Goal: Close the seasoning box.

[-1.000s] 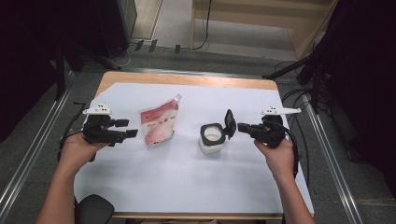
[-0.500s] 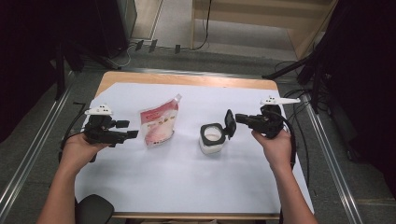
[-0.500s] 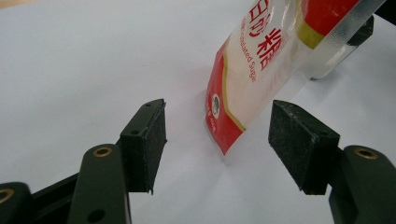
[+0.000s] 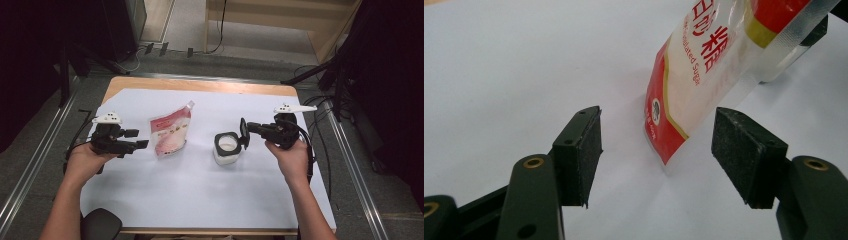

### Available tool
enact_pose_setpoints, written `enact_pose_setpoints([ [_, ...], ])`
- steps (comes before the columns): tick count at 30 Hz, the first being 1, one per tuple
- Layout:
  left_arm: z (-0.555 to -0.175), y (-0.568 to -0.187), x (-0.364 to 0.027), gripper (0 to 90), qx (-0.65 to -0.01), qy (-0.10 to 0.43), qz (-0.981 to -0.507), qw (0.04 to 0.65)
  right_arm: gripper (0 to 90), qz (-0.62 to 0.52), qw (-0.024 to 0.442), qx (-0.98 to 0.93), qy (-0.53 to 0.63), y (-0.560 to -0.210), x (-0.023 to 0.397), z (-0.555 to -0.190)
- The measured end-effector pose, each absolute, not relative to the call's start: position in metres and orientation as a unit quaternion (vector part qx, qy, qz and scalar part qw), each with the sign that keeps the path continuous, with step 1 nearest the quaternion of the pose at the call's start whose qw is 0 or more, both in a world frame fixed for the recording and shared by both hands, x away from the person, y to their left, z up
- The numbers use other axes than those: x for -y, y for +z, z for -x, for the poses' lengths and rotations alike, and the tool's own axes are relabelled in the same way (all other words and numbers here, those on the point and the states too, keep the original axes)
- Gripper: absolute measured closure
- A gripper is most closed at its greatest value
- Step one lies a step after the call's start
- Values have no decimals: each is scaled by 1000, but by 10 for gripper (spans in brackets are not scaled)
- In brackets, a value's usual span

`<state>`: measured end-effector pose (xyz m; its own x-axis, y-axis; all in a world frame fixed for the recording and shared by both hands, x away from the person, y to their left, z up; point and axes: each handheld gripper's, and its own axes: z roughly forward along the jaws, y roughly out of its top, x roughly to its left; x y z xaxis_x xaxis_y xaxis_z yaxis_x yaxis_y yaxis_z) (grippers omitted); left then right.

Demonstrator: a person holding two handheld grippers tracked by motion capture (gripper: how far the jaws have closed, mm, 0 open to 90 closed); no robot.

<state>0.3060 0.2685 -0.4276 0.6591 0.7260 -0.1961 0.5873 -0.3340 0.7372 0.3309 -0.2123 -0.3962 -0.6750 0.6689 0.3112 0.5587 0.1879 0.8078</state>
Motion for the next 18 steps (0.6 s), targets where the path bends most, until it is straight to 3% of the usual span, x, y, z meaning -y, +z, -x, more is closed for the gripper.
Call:
enact_pose_setpoints([
  [18,-307,-428,-269,378,-404,81,-812,413,900,-383,53,-780,492,-400,190,-326],
])
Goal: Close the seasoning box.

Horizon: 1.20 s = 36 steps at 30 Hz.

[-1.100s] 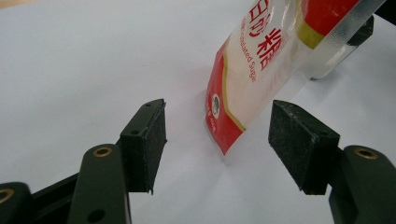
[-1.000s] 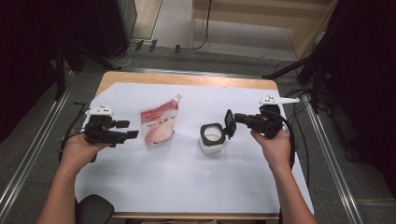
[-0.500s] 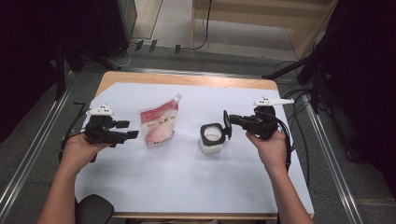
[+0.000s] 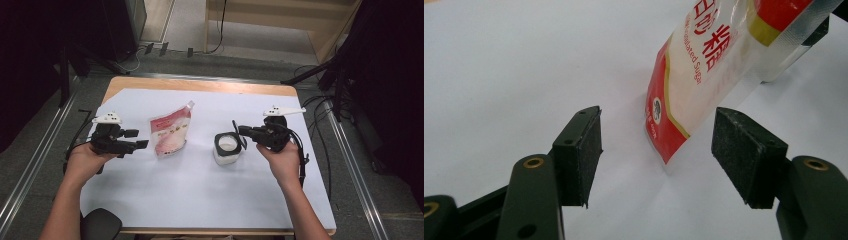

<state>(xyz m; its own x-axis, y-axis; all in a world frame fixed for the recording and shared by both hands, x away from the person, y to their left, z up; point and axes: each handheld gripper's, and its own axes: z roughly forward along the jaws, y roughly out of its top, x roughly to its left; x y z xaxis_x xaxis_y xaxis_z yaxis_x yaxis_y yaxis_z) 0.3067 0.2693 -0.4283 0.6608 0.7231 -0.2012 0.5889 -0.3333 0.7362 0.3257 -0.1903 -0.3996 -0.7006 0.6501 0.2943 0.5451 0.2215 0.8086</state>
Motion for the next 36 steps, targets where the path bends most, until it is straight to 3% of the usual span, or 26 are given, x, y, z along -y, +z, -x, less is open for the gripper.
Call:
enact_pose_setpoints([
  [36,-307,-429,-273,377,-407,80,-809,416,900,-361,34,-804,472,-418,158,-321],
])
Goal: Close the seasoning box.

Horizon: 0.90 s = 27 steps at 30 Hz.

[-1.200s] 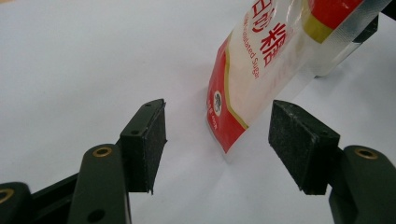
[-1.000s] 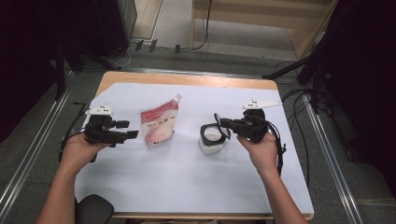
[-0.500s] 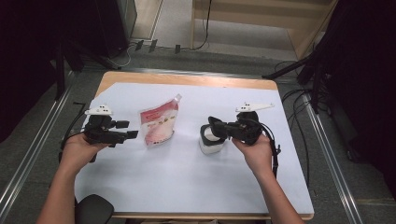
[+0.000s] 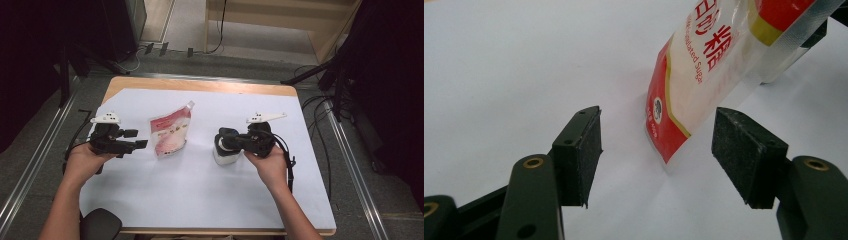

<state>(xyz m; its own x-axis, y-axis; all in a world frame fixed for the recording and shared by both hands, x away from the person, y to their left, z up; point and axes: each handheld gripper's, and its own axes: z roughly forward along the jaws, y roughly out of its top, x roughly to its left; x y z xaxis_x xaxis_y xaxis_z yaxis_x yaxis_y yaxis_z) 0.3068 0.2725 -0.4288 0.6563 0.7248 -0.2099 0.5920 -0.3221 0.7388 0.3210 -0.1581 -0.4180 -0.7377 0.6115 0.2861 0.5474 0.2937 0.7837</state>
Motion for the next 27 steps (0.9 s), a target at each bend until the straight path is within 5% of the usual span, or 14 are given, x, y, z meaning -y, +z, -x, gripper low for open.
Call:
enact_pose_setpoints([
  [27,-307,-429,-274,377,-406,75,-810,416,864,-349,26,-822,449,-438,142,-318],
])
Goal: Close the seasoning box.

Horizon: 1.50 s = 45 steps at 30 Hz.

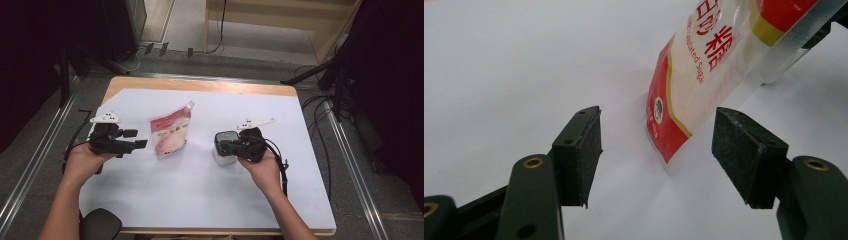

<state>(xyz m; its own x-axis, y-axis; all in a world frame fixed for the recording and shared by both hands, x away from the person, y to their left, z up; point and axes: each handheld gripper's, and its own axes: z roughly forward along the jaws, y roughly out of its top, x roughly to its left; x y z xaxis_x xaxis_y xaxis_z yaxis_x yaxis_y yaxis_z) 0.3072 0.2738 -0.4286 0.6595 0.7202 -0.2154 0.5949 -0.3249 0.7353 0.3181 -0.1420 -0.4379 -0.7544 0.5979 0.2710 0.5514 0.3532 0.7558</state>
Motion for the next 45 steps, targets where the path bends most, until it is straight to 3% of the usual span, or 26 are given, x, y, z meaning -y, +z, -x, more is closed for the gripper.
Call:
enact_pose_setpoints([
  [13,-307,-428,-274,374,-406,78,-809,418,587,-358,37,-802,477,-431,156,-317],
  [29,-307,-429,-274,374,-407,77,-808,419,506,-386,68,-771,502,-428,203,-319],
  [38,-307,-428,-276,375,-411,77,-806,419,466,-393,111,-766,497,-432,230,-318],
  [45,-308,-429,-277,375,-411,75,-807,416,455,-416,111,-753,497,-440,251,-320],
])
